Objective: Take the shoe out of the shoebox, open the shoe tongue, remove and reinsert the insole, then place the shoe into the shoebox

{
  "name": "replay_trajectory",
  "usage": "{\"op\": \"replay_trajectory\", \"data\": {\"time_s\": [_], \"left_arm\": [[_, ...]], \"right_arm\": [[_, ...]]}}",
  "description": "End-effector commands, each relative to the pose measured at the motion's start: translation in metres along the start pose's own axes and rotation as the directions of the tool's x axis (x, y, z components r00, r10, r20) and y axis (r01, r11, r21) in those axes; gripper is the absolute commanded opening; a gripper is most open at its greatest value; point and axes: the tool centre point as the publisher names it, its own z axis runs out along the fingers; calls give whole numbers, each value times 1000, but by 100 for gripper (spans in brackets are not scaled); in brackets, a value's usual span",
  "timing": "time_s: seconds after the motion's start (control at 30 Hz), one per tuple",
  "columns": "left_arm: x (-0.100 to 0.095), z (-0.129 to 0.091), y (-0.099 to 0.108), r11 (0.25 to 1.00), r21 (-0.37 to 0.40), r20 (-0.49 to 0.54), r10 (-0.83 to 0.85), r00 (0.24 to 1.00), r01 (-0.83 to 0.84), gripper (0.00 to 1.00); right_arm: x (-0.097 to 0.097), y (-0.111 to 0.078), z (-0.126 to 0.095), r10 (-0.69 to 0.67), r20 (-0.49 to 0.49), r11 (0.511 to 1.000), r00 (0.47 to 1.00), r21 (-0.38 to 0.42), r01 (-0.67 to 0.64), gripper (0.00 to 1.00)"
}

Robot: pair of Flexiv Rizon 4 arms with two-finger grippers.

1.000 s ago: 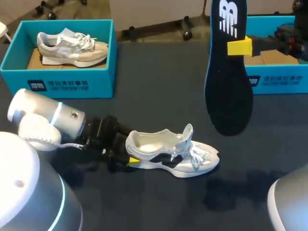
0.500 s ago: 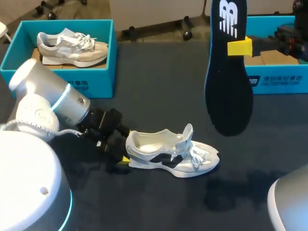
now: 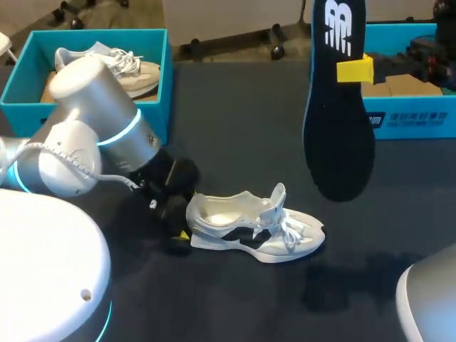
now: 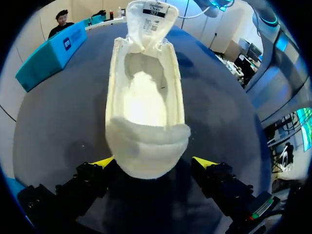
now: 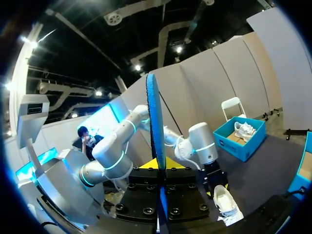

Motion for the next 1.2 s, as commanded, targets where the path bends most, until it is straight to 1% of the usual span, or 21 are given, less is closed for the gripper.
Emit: {"op": "replay_trajectory", "data": {"time_s": [0.03, 0.2, 0.37, 0.47, 0.57, 0.67, 0.8, 0.93, 1.2], "left_arm": [[-15, -2, -7, 996, -88, -13, 13, 1000, -14, 100], [-24, -10, -11, 992, -121, 5, 38, 999, -37, 100], [-30, -19, -17, 982, -181, 32, 52, 998, -45, 100], [-29, -22, -19, 971, -232, 34, 64, 997, -54, 100], [-25, -20, -21, 958, -278, 23, 75, 997, -66, 100], [-20, -21, -19, 950, -303, 9, 83, 997, -76, 100], [-18, -19, -16, 943, -322, -2, 86, 996, -82, 100], [-18, -17, -18, 933, -345, 7, 109, 994, -100, 100], [-17, -21, -22, 928, -355, 13, 127, 992, -114, 100]], "right_arm": [[-2, 3, 2, 1, -2, 1000, 1000, 7, -1, 0], [-2, 3, 2, 1, -2, 1000, 1000, 7, -1, 0], [-2, 3, 2, 1, -2, 1000, 1000, 7, -1, 0], [-2, 3, 2, 1, -2, 1000, 1000, 7, -1, 0], [-2, 3, 2, 1, -2, 1000, 1000, 7, -1, 0], [-2, 3, 2, 1, -2, 1000, 1000, 7, -1, 0], [-2, 3, 2, 1, -2, 1000, 1000, 7, -1, 0], [-2, 3, 2, 1, -2, 1000, 1000, 7, -1, 0], [-2, 3, 2, 1, -2, 1000, 1000, 7, -1, 0]]}}
